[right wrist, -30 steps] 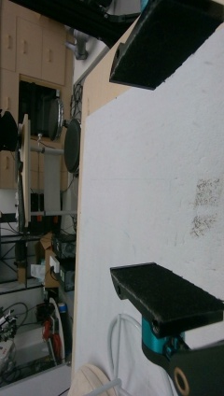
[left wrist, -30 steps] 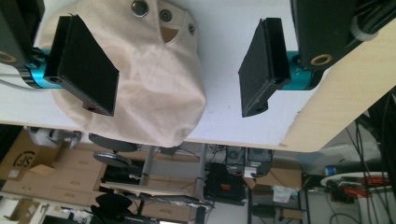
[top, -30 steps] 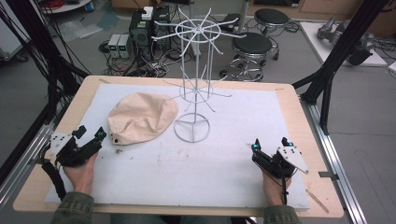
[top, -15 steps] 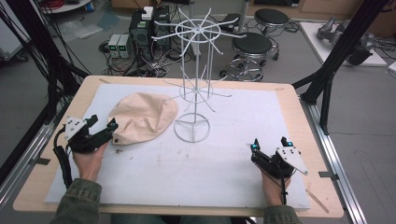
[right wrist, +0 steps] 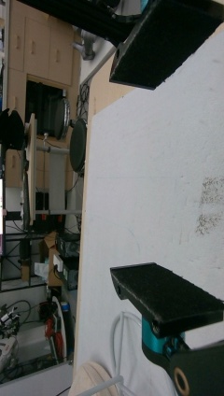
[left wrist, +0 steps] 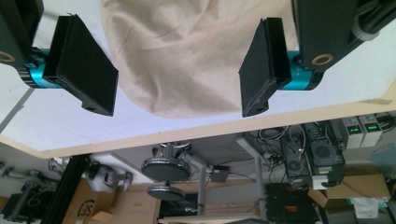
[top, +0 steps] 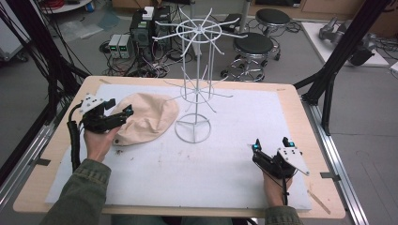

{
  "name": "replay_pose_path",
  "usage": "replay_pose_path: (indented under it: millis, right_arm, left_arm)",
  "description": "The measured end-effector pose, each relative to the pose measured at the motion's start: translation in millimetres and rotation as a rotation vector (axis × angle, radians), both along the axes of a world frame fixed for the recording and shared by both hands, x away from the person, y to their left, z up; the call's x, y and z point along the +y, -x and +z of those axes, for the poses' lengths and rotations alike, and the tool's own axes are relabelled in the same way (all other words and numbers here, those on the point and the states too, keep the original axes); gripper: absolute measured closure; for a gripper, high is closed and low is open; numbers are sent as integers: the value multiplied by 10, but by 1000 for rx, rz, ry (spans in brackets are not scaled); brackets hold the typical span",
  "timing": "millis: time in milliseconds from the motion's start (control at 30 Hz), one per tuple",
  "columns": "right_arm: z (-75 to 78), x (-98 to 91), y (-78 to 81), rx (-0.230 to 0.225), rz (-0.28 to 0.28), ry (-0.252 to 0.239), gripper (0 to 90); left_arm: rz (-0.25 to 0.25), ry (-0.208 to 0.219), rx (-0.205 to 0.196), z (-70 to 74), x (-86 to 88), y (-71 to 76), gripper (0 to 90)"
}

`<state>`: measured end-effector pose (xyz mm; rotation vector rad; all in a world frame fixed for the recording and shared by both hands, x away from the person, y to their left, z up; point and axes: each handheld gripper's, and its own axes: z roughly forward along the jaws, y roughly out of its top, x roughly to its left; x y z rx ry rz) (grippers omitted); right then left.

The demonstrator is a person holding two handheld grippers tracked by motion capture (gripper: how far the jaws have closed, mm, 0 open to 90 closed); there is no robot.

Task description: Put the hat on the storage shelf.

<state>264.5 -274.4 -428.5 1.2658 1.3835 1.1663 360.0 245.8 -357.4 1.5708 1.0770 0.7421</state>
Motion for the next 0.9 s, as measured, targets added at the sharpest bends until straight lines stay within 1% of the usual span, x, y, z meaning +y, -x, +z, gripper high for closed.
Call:
replay_pose_path:
  millis: [67, 100, 167, 233, 267, 300, 333, 367, 400, 467, 533, 600, 633, 667, 733, 767, 800, 900]
  right_arm:
    - [0, 8, 3, 3, -2, -4, 61]
    - [0, 8, 3, 3, -2, -4, 61]
    - [0, 8, 2, 1, 1, 0, 61]
    - [0, 13, 4, 4, 3, -4, 61]
    - [0, 12, 2, 1, 6, 1, 61]
    - [0, 18, 2, 1, 4, 3, 61]
    - [-1, 22, -1, 0, 5, 4, 61]
    - [-3, 27, -1, 3, 6, 4, 61]
    - [-3, 31, -4, 4, 10, 5, 61]
    - [-4, 33, -6, 2, 12, 6, 61]
    - [-3, 36, -7, 4, 20, 8, 61]
    - [-4, 38, -9, 2, 20, 7, 61]
    - [-4, 38, -11, 2, 23, 8, 61]
    - [-4, 38, -11, 2, 23, 8, 61]
    - [-5, 37, -13, 1, 29, 8, 61]
    - [-5, 37, -13, 1, 29, 8, 61]
    - [-5, 42, -13, 4, 31, 3, 61]
    - [-9, 44, -25, 4, 37, 7, 61]
  left_arm:
    - [-25, -3, 11, 32, -52, -53, 290]
    - [-36, -14, 18, 49, -81, -82, 290]
    - [-58, -20, 32, 69, -140, -148, 292]
    - [-82, -22, 60, 81, -198, -225, 297]
    - [-113, -18, 90, 83, -262, -299, 306]
    - [-129, -15, 105, 79, -298, -332, 311]
    - [-129, -15, 105, 79, -298, -332, 315]
    - [-158, -23, 136, 60, -372, -404, 316]
    - [-158, -23, 136, 60, -372, -404, 315]
    - [-175, -33, 167, 37, -449, -478, 309]
    - [-192, -31, 198, 11, -508, -555, 315]
    - [-214, -12, 240, -26, -547, -646, 332]
    - [-224, 1, 264, -61, -586, -725, 348]
    - [-224, 1, 264, -61, -586, -725, 360]
    - [-242, -1, 286, -86, -631, -784, 361]
    - [-255, -12, 300, -96, -659, -810, 361]
    - [-261, -23, 303, -109, -688, -830, 361]
    - [-264, -3, 321, -175, -709, -883, 371]
